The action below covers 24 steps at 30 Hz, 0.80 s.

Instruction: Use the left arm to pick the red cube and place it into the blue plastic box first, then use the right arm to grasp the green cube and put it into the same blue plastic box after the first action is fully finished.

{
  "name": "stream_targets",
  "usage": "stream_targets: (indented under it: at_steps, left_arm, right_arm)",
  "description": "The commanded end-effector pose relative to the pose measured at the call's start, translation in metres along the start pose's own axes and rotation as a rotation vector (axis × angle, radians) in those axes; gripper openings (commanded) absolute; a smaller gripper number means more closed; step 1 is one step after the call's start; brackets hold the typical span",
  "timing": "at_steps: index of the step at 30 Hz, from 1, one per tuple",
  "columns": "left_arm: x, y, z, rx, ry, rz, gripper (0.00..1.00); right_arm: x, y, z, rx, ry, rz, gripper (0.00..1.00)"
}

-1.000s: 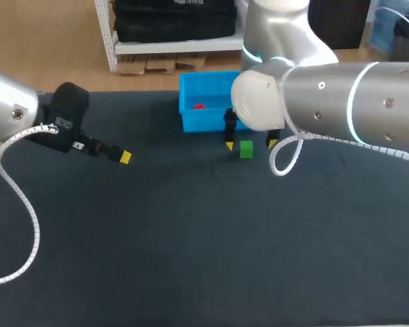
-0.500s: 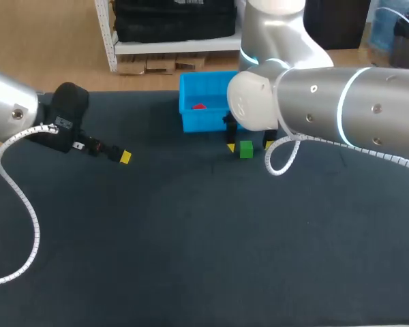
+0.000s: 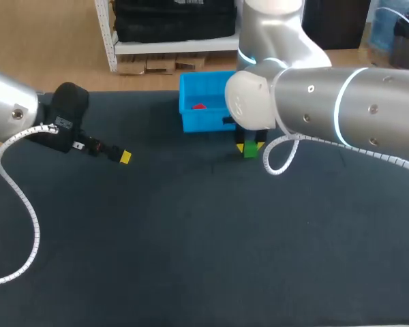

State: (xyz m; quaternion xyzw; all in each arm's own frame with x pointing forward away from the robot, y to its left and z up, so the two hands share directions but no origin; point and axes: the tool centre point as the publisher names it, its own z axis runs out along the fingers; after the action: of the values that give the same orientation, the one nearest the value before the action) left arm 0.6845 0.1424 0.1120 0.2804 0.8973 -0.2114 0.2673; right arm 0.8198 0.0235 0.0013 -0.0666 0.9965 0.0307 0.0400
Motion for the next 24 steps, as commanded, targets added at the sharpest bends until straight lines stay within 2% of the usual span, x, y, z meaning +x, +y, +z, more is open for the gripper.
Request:
stream_targets:
  at_steps: [1, 7, 17, 24]
  left_arm:
    - [0.002, 0.001, 0.001, 0.005, -0.008, 0.002, 1.00]
    - [0.002, 0.001, 0.001, 0.005, -0.008, 0.002, 1.00]
    - [0.002, 0.001, 0.001, 0.005, -0.008, 0.002, 1.00]
    - [0.002, 0.001, 0.001, 0.005, -0.008, 0.002, 1.00]
  right_arm:
    - [0.005, 0.000, -0.009, 0.011, -0.009, 0.004, 0.00]
    - [0.003, -0.003, -0.030, 0.030, -0.041, 0.007, 0.00]
    - [-0.014, -0.005, -0.096, 0.059, -0.175, -0.009, 0.00]
    - [-0.022, -0.001, -0.120, 0.075, -0.220, -0.030, 0.00]
